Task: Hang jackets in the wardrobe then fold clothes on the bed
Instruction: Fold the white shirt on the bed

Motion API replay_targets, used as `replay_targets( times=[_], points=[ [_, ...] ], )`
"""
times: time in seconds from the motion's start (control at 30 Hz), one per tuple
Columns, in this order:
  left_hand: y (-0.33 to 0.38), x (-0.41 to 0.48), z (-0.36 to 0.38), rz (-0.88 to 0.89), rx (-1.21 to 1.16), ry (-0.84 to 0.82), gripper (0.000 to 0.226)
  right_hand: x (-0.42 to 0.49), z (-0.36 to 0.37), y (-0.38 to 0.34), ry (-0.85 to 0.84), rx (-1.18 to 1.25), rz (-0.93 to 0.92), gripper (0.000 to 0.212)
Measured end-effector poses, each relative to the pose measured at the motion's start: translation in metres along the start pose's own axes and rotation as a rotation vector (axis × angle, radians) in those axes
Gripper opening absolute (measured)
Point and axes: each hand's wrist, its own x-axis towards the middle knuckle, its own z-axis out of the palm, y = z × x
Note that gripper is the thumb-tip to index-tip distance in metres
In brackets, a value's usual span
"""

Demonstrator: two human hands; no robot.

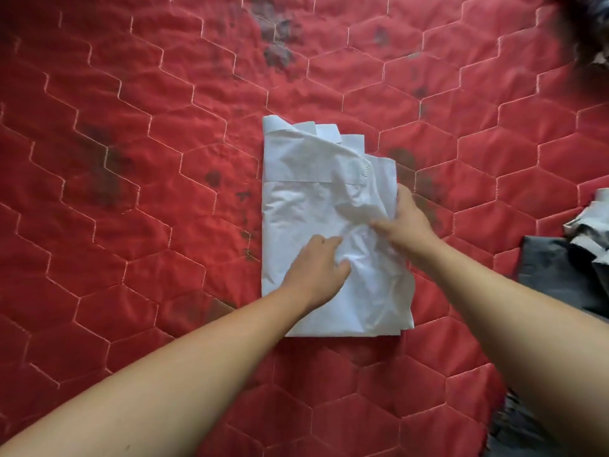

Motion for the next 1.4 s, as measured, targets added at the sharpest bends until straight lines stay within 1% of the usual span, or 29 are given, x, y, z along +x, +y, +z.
replay_targets(
  times=[0.03, 0.07, 0.1, 0.13, 0.17, 0.2, 0.23, 0.27, 0.3, 0.33, 0.4, 0.47, 0.57, 0.67, 0.73, 0.8, 0.83, 0.87, 0.93, 1.07, 1.17, 1.27, 1.33, 1.4],
  points=[
    [-0.012, -0.001, -0.003, 0.050, 0.083, 0.101, 0.053, 0.003, 0.004, 0.003, 0.059, -0.118, -0.020, 0.078],
    [-0.020, -0.003, -0.010, 0.089, 0.169, 0.193, 0.052, 0.003, 0.010, 0.002, 0.154, -0.231, -0.054, 0.083],
    [-0.028, 0.000, -0.017, 0.116, 0.248, 0.272, 0.053, 0.002, 0.015, 0.000, 0.285, -0.347, -0.099, 0.087],
    [-0.034, 0.004, -0.025, 0.127, 0.329, 0.326, 0.056, -0.001, 0.021, -0.002, 0.405, -0.461, -0.176, 0.086],
    [-0.041, 0.012, -0.032, 0.124, 0.406, 0.357, 0.060, 0.000, 0.029, -0.001, 0.465, -0.575, -0.288, 0.083],
    [-0.047, 0.024, -0.038, 0.136, 0.477, 0.386, 0.063, 0.002, 0.037, 0.000, 0.449, -0.688, -0.400, 0.076],
    [-0.054, 0.038, -0.042, 0.173, 0.546, 0.423, 0.065, 0.008, 0.046, 0.005, 0.380, -0.797, -0.492, 0.069],
    [-0.058, 0.054, -0.047, 0.215, 0.617, 0.447, 0.067, 0.015, 0.053, 0.010, 0.305, -0.896, -0.546, 0.067],
    [-0.064, 0.070, -0.050, 0.241, 0.689, 0.457, 0.069, 0.024, 0.057, 0.017, 0.236, -0.962, -0.564, 0.070],
    [-0.070, 0.085, -0.054, 0.232, 0.744, 0.454, 0.072, 0.032, 0.058, 0.023, 0.178, -0.999, -0.550, 0.074],
    [-0.081, 0.108, -0.060, 0.158, 0.763, 0.422, 0.081, 0.044, 0.061, 0.035, 0.159, -1.015, -0.536, 0.079],
    [-0.091, 0.115, -0.060, 0.153, 0.721, 0.410, 0.086, 0.046, 0.061, 0.041, 0.174, -0.989, -0.540, 0.080],
    [-0.088, 0.115, -0.061, 0.178, 0.693, 0.384, 0.087, 0.046, 0.059, 0.035, 0.172, -0.988, -0.522, 0.080],
    [-0.081, 0.108, -0.066, 0.112, 0.708, 0.389, 0.085, 0.042, 0.056, 0.026, 0.129, -0.979, -0.495, 0.082],
    [-0.078, 0.089, -0.057, 0.156, 0.752, 0.434, 0.081, 0.029, 0.055, 0.026, 0.161, -0.991, -0.516, 0.082],
    [-0.084, 0.055, -0.032, 0.295, 0.775, 0.436, 0.079, 0.004, 0.062, 0.037, 0.188, -1.025, -0.626, 0.078],
    [-0.091, 0.036, -0.016, 0.351, 0.773, 0.414, 0.078, -0.009, 0.067, 0.047, 0.166, -1.051, -0.684, 0.077],
    [-0.099, 0.020, -0.003, 0.374, 0.770, 0.377, 0.077, -0.020, 0.071, 0.058, 0.137, -1.076, -0.725, 0.076],
    [-0.114, 0.005, 0.014, 0.352, 0.762, 0.331, 0.075, -0.027, 0.075, 0.076, 0.130, -1.086, -0.748, 0.075],
    [-0.124, 0.008, 0.022, 0.332, 0.754, 0.322, 0.074, -0.024, 0.081, 0.083, 0.162, -1.059, -0.709, 0.076],
    [-0.118, 0.005, 0.018, 0.298, 0.764, 0.286, 0.075, -0.026, 0.081, 0.079, 0.110, -1.087, -0.670, 0.077],
    [-0.114, -0.006, 0.015, 0.201, 0.722, 0.294, 0.078, -0.040, 0.077, 0.083, 0.108, -1.029, -0.508, 0.074],
    [-0.122, -0.025, 0.015, 0.236, 0.748, 0.260, 0.080, -0.059, 0.071, 0.095, 0.142, -0.978, -0.351, 0.074],
    [-0.138, -0.044, 0.016, 0.308, 0.798, 0.184, 0.082, -0.078, 0.067, 0.109, 0.136, -0.984, -0.262, 0.076]
  ],
)
